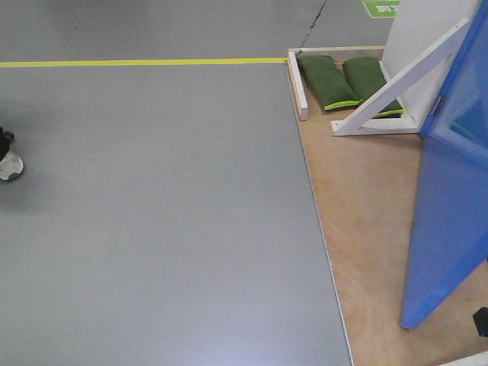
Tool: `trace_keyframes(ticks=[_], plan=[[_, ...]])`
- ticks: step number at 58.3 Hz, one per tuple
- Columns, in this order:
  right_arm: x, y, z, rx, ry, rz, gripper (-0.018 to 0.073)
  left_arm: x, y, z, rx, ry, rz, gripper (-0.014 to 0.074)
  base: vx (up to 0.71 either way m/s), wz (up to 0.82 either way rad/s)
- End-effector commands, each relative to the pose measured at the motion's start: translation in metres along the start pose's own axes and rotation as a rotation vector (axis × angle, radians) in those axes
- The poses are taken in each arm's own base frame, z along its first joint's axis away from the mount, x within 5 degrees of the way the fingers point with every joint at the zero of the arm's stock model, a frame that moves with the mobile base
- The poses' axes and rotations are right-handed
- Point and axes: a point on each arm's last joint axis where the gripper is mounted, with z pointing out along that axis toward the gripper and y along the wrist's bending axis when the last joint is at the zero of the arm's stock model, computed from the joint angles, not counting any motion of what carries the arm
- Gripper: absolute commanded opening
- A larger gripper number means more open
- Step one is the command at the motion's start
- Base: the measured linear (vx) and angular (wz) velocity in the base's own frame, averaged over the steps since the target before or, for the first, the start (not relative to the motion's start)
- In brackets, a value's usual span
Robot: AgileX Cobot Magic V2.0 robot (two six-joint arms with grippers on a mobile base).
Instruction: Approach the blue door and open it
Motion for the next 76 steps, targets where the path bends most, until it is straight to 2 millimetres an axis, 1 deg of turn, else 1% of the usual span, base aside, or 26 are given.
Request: trace_keyframes(ticks=[1, 40, 76], plan=[[-0.0071, 0.0000, 0.0001, 0.002, -0.081, -0.006, 0.0008, -0.0159, 0.0002, -0.0045, 0.002, -0.117, -0.010, 0.0073, 0.31, -0.08], [-0.0068, 0.0000, 0.0001, 0.002, -0.078, -0.006, 0.0008, -0.0159, 0.0002, -0.0045, 0.002, -0.117, -0.010, 0.0073, 0.23, -0.02], [-0.0068, 0.0000, 0.0001, 0.002, -0.078, -0.006, 0.0008, -0.0159, 0.0002, -0.0045, 0.002, -0.117, -0.010, 0.0073, 0.05, 0.01]])
